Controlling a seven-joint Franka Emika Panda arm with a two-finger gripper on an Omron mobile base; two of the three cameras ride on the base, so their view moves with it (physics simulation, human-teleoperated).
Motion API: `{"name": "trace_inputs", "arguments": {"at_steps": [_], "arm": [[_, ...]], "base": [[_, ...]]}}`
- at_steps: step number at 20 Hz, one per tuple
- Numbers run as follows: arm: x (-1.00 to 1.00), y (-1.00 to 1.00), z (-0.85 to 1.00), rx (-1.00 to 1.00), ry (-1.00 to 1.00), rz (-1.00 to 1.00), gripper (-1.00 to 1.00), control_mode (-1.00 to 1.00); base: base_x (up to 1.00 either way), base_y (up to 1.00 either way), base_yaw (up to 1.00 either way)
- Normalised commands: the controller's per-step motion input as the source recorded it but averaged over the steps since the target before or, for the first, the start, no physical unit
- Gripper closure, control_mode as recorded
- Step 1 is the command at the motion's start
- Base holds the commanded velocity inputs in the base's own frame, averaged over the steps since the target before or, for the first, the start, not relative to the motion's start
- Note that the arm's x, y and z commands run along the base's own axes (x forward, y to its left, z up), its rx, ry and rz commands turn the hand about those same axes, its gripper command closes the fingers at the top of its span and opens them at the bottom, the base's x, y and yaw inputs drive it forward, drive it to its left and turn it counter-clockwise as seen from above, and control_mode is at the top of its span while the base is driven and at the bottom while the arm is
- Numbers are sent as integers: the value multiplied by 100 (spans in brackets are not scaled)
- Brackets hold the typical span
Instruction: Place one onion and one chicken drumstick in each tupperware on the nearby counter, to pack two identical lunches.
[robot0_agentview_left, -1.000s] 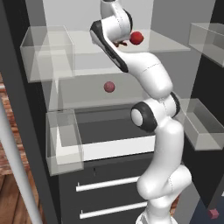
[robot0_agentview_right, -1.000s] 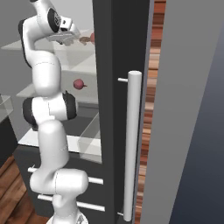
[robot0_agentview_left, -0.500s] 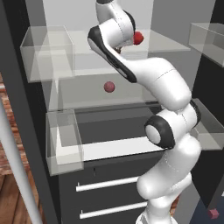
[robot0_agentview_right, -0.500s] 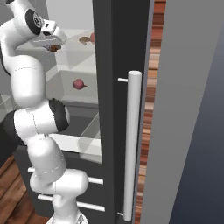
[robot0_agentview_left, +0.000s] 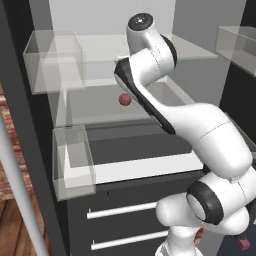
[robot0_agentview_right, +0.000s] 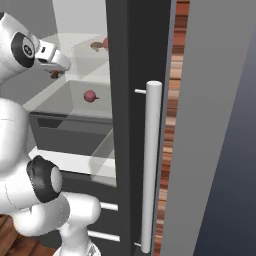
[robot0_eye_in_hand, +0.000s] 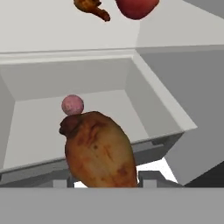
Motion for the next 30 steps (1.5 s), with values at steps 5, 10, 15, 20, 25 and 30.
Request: {"name": "trace_inputs", "arguments": {"at_steps": [5,10,15,20,25,30], "arm": [[-100,-61,0,11,0,-12,100,-100],[-100,-12,0,3,0,-1,100,-100],[-87,0,10,0,-4,0,100,-100],[-76,-8,5,0,-12,0,100,-100],[0,0,0,0,0,0,100,100],[0,0,0,0,0,0,100,100]], "base": [[0,0,0],[0,0,0],[0,0,0],[0,0,0],[-76,0,7],[-72,0,8]]}}
